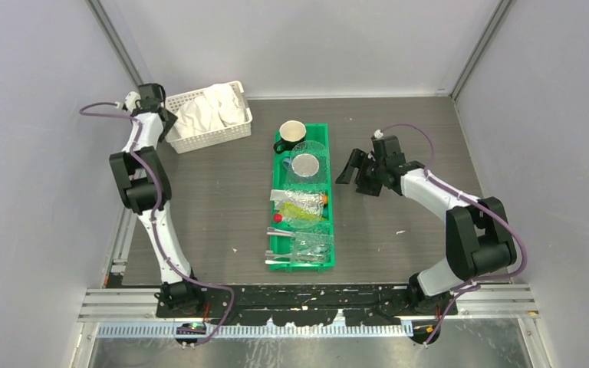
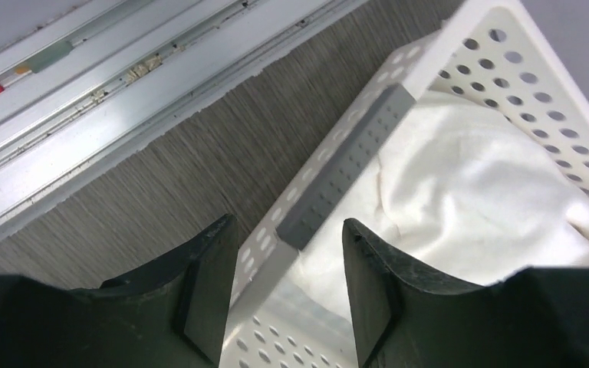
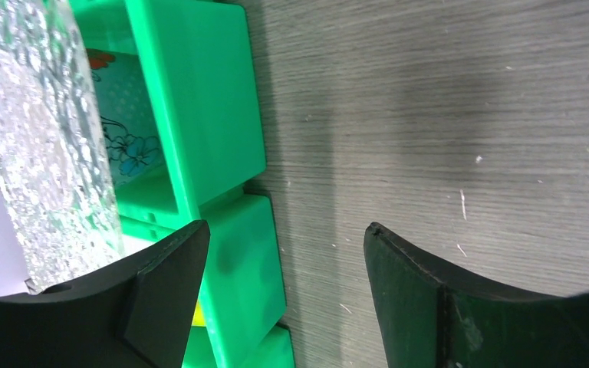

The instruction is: Prepare toiletry sets of a toothbrush and toothpaste on the tray

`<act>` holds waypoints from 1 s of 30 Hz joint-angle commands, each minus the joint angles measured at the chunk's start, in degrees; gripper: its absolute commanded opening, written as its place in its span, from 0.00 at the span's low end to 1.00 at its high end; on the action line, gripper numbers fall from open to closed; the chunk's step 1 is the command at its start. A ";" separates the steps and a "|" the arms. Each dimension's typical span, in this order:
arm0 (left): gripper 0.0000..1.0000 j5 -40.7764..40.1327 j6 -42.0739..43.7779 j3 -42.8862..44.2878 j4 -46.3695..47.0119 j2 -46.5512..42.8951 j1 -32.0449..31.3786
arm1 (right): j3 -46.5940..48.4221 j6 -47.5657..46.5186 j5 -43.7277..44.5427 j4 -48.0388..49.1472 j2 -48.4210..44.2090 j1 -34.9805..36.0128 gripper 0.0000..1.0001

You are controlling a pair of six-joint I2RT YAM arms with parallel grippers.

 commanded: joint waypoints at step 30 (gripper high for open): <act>0.08 9.34 8.33 -36.31 1.92 -38.08 -29.48 | -21.88 15.01 -1.76 15.09 -34.40 15.04 0.62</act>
